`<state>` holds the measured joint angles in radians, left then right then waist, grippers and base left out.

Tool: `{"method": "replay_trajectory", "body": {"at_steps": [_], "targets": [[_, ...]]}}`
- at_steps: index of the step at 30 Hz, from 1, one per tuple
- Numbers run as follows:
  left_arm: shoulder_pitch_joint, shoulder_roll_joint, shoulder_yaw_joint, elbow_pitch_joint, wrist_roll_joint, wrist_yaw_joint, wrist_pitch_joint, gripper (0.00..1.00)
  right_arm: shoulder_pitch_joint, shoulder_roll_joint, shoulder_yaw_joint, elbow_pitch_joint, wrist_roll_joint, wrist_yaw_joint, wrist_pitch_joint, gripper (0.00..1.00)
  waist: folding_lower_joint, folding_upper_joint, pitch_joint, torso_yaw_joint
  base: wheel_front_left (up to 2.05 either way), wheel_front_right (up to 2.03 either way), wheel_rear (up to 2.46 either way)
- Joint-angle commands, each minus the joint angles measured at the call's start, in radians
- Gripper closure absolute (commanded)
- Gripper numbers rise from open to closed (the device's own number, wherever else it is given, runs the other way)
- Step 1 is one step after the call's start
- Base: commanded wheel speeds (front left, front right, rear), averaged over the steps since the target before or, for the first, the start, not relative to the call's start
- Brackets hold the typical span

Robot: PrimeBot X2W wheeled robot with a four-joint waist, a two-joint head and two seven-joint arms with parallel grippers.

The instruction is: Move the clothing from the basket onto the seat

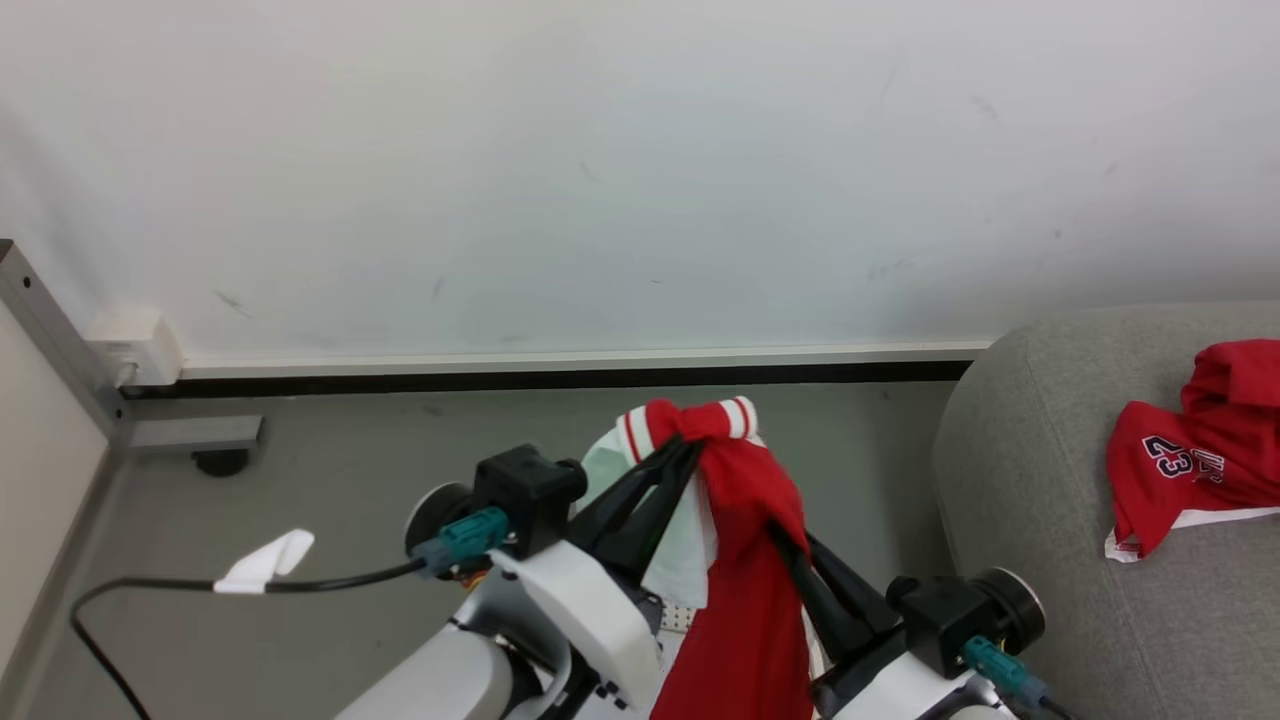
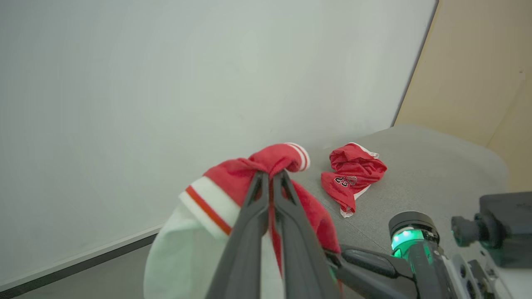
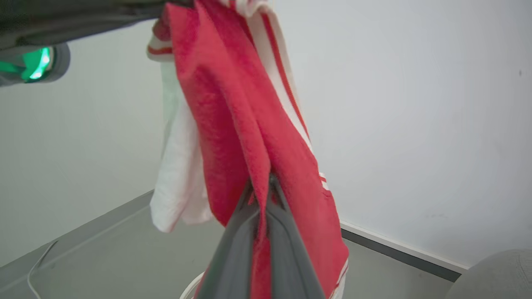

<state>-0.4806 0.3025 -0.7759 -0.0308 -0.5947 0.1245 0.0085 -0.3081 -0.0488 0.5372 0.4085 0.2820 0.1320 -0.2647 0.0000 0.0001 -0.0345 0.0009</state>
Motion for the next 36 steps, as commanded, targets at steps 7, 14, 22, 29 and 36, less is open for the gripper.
{"method": "replay_trajectory", "body": {"at_steps": [7, 14, 22, 29, 36], "targets": [[0.057, 0.049, 0.005, 0.026, 0.021, 0.008, -0.043, 0.0, -0.033, -0.003, -0.07, -0.031, 0.025, -0.003, 0.001, 1.0, 0.0, -0.0001, 0.008, -0.022, 0.0, 0.0, 0.0], [0.125, 0.06, -0.021, 0.087, 0.031, 0.002, -0.104, 0.0, -0.05, -0.003, -0.159, -0.08, 0.011, -0.003, 0.001, 1.0, 0.0, -0.0001, 0.011, -0.051, 0.0, 0.0, 0.0], [0.132, 0.034, -0.032, 0.114, 0.029, -0.003, -0.144, 0.0, -0.033, -0.003, -0.222, -0.123, -0.005, -0.002, 0.001, 1.0, 0.0, -0.0001, 0.018, -0.129, 0.0, 0.0, 0.0], [0.133, 0.005, -0.054, 0.117, 0.037, -0.008, -0.171, 0.0, -0.024, -0.003, -0.273, -0.152, -0.025, -0.003, 0.01, 1.0, 0.0, -0.0001, 0.032, -0.268, 0.0, 0.0, 0.0], [0.115, -0.026, -0.081, 0.119, 0.047, -0.018, -0.188, 0.0, 0.017, -0.002, -0.346, -0.225, -0.05, -0.002, 0.061, 1.0, 0.0, -0.0001, 0.061, -0.378, 0.0, 0.0, 0.0]]}}
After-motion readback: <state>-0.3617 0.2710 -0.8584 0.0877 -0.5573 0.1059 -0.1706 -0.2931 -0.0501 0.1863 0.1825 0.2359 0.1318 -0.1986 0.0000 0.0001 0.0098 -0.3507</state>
